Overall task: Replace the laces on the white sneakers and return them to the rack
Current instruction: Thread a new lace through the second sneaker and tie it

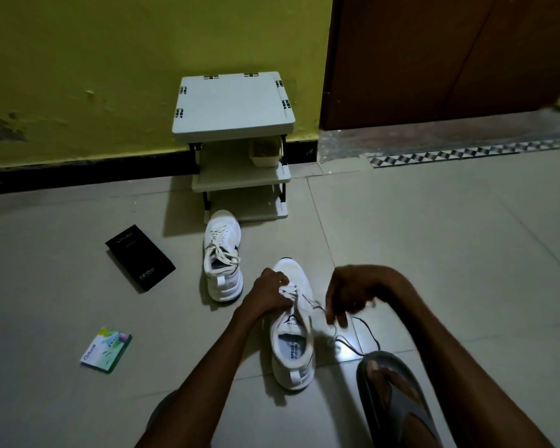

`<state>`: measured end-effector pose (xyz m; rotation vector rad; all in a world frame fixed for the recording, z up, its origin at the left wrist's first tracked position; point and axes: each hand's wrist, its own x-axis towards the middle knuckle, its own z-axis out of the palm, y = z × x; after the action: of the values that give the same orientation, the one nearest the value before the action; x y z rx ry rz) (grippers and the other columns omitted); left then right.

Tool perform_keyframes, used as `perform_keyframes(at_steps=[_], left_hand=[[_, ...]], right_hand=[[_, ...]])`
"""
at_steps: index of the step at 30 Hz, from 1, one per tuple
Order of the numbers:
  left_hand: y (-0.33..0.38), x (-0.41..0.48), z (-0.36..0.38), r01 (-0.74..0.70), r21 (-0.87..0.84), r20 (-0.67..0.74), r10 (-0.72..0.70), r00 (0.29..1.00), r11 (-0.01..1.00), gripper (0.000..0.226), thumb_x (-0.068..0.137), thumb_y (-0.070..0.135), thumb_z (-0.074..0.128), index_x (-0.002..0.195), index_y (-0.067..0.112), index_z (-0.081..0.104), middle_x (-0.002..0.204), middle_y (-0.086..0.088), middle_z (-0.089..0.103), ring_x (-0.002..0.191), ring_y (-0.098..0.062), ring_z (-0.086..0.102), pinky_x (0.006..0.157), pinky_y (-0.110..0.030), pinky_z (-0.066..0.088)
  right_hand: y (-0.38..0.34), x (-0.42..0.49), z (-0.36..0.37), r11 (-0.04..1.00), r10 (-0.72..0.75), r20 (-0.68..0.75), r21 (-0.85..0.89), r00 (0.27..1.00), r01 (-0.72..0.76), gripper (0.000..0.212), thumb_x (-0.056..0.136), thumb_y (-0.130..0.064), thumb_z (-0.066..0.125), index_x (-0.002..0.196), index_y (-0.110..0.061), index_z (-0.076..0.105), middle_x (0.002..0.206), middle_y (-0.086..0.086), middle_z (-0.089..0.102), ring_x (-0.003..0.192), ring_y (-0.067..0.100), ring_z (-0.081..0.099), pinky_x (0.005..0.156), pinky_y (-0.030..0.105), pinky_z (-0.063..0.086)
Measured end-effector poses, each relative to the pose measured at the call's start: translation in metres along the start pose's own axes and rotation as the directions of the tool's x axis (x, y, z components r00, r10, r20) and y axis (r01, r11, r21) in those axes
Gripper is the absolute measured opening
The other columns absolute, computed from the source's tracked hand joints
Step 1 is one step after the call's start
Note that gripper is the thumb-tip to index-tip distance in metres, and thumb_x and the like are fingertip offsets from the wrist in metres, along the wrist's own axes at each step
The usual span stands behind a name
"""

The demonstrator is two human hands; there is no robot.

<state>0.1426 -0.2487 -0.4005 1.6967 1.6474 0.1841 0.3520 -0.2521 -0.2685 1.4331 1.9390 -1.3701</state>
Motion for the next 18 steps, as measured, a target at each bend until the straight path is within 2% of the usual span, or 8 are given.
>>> perform_keyframes(at_steps=[3, 6, 8, 11, 12, 14, 15, 18], left_hand=[[-0.001, -0.003, -0.003, 0.011, -0.041, -0.007, -0.012, 1.0, 0.999, 0.041, 0.079, 0.013, 0.072, 0.119, 0.016, 0.061, 0.117, -0.007, 0.043, 0.11, -0.026, 0.055, 0.083, -0.022, 0.041], [0.004, -0.005, -0.006, -0.01, -0.039, 0.001, 0.01, 1.0, 0.999, 0.036, 0.08, 0.011, 0.068, 0.115, 0.018, 0.064, 0.11, -0.004, 0.043, 0.106, -0.025, 0.057, 0.078, -0.021, 0.038], [0.005, -0.005, -0.006, -0.013, -0.04, 0.004, 0.013, 1.0, 0.999, 0.034, 0.08, 0.01, 0.067, 0.113, 0.018, 0.065, 0.111, -0.007, 0.046, 0.107, -0.026, 0.057, 0.079, -0.022, 0.039], [0.005, -0.008, -0.006, 0.024, -0.032, -0.006, -0.024, 1.0, 0.999, 0.035, 0.08, 0.016, 0.071, 0.114, 0.017, 0.063, 0.115, -0.01, 0.046, 0.108, -0.028, 0.057, 0.083, -0.024, 0.042], [0.005, -0.01, -0.006, 0.048, -0.021, -0.003, -0.048, 0.999, 0.999, 0.04, 0.079, 0.021, 0.073, 0.117, 0.018, 0.06, 0.115, -0.009, 0.043, 0.107, -0.029, 0.058, 0.083, -0.026, 0.044], [0.007, -0.015, -0.004, 0.094, -0.003, 0.01, -0.094, 0.996, 0.996, 0.053, 0.076, 0.029, 0.077, 0.121, 0.02, 0.053, 0.116, -0.009, 0.041, 0.105, -0.03, 0.058, 0.087, -0.03, 0.047], [0.009, -0.017, -0.003, 0.107, 0.006, 0.008, -0.107, 0.994, 0.994, 0.058, 0.074, 0.03, 0.078, 0.124, 0.02, 0.049, 0.117, -0.01, 0.042, 0.105, -0.031, 0.057, 0.088, -0.032, 0.048], [0.015, -0.021, -0.002, 0.12, 0.047, -0.057, -0.117, 0.991, 0.992, 0.061, 0.072, 0.026, 0.075, 0.124, 0.015, 0.044, 0.119, -0.011, 0.054, 0.106, -0.03, 0.058, 0.079, -0.03, 0.045]], right_hand=[[0.025, 0.046, 0.051, 0.971, 0.238, 0.144, -0.06, 0.961, -0.231, 0.008, 0.082, -0.015, 0.072, 0.075, -0.018, 0.07, 0.072, 0.0, 0.071, 0.063, 0.012, 0.066, 0.051, 0.022, 0.054], [0.033, 0.069, 0.072, 0.966, 0.254, 0.355, -0.043, 0.9, -0.256, 0.007, 0.091, -0.006, 0.064, 0.087, -0.008, 0.069, 0.072, 0.008, 0.069, 0.07, 0.027, 0.068, 0.061, 0.035, 0.061], [0.038, 0.073, 0.064, 0.958, 0.24, 0.328, 0.07, 0.914, -0.277, 0.011, 0.093, 0.001, 0.059, 0.098, -0.001, 0.068, 0.079, 0.016, 0.069, 0.069, 0.032, 0.068, 0.057, 0.037, 0.061], [0.068, 0.081, 0.048, 0.96, 0.275, -0.022, 0.057, 0.961, -0.274, 0.022, 0.085, -0.007, 0.069, 0.107, -0.001, 0.071, 0.1, 0.017, 0.073, 0.083, 0.029, 0.072, 0.071, 0.035, 0.061], [0.081, 0.085, 0.047, 0.958, 0.282, -0.205, 0.01, 0.937, -0.286, 0.023, 0.083, -0.009, 0.07, 0.105, -0.004, 0.072, 0.102, 0.014, 0.073, 0.085, 0.026, 0.072, 0.075, 0.034, 0.061], [0.107, 0.088, 0.054, 0.942, 0.271, -0.514, -0.03, 0.813, -0.333, 0.021, 0.082, -0.017, 0.066, 0.101, -0.011, 0.071, 0.104, 0.01, 0.07, 0.091, 0.026, 0.069, 0.078, 0.034, 0.058], [0.115, 0.088, 0.06, 0.947, 0.271, -0.581, 0.016, 0.768, -0.322, 0.019, 0.082, -0.021, 0.066, 0.099, -0.014, 0.072, 0.103, 0.008, 0.069, 0.092, 0.026, 0.067, 0.077, 0.032, 0.056], [0.122, 0.091, 0.079, 0.962, 0.273, -0.618, 0.158, 0.737, -0.223, 0.013, 0.076, -0.029, 0.074, 0.085, -0.021, 0.07, 0.091, -0.001, 0.065, 0.087, 0.021, 0.065, 0.069, 0.026, 0.05]])
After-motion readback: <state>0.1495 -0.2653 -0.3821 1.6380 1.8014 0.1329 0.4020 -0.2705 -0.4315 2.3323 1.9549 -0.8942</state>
